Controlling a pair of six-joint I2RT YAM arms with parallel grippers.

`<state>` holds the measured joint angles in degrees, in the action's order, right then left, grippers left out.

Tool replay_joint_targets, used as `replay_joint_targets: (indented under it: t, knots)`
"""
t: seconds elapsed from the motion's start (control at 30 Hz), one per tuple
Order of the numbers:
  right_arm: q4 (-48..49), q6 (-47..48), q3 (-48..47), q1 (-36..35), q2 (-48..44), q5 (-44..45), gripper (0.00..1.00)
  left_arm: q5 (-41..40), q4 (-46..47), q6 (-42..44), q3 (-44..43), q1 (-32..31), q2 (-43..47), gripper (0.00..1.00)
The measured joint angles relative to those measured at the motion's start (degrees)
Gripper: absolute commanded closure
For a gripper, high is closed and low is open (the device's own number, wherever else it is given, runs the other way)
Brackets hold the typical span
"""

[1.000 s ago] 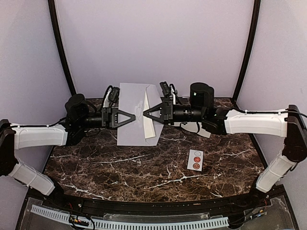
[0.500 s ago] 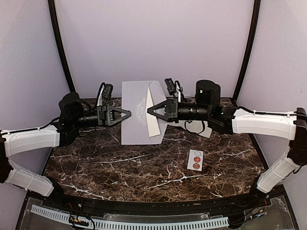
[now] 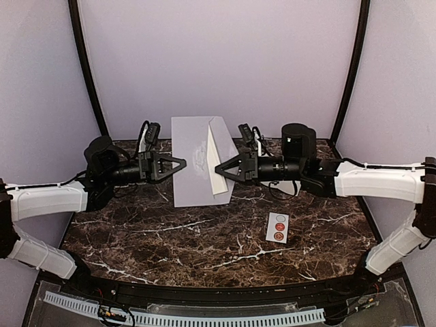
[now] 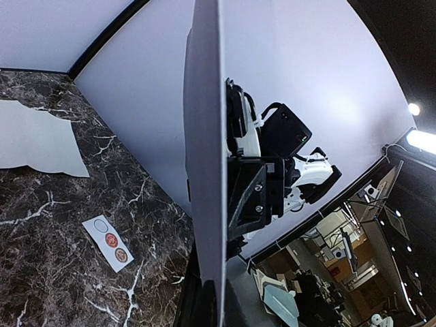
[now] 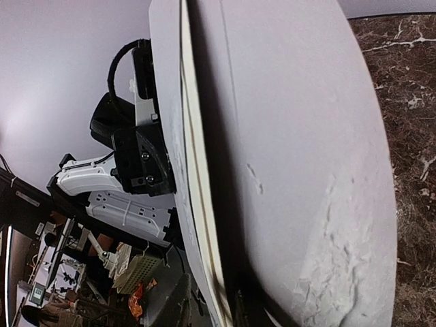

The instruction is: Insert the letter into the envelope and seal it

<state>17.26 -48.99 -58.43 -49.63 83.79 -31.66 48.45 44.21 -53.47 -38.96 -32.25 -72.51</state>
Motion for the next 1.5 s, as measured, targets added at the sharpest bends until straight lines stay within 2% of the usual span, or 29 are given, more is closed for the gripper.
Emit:
replay_joint_targets:
  t: [0.23, 0.33, 0.53, 0.63, 0.8, 1.5]
  knots:
    - [-0.1, -1.3, 3.0, 0.1, -1.9, -0.3, 0.91, -0.1, 2.2, -1.2, 0.3, 0.0, 0.0, 1.0]
    - [0.0, -1.7, 3.1, 0.0, -1.8, -0.9, 1.0, -0.2, 3.1, -1.7, 0.8, 0.0, 0.0, 1.0]
    - [2.1, -2.5, 3.1, -0.5, -0.2, -1.9, 1.0, -0.5, 4.1, -2.3, 1.2, 0.0, 0.1, 1.0]
    - [3.8, -3.5, 3.1, -0.8, 0.6, -1.9, 1.0, -1.1, 4.1, -2.3, 1.8, 0.2, 0.3, 0.95]
    - [7.6, -4.7, 3.0, -2.2, 2.0, -1.8, 1.0, -2.4, 4.2, -2.3, 2.0, 0.3, 0.4, 0.91]
    - [14.9, -7.2, -1.9, -5.1, 10.7, -1.0, 1.0, -5.4, 4.1, -1.9, 3.7, 0.3, 1.6, 0.93]
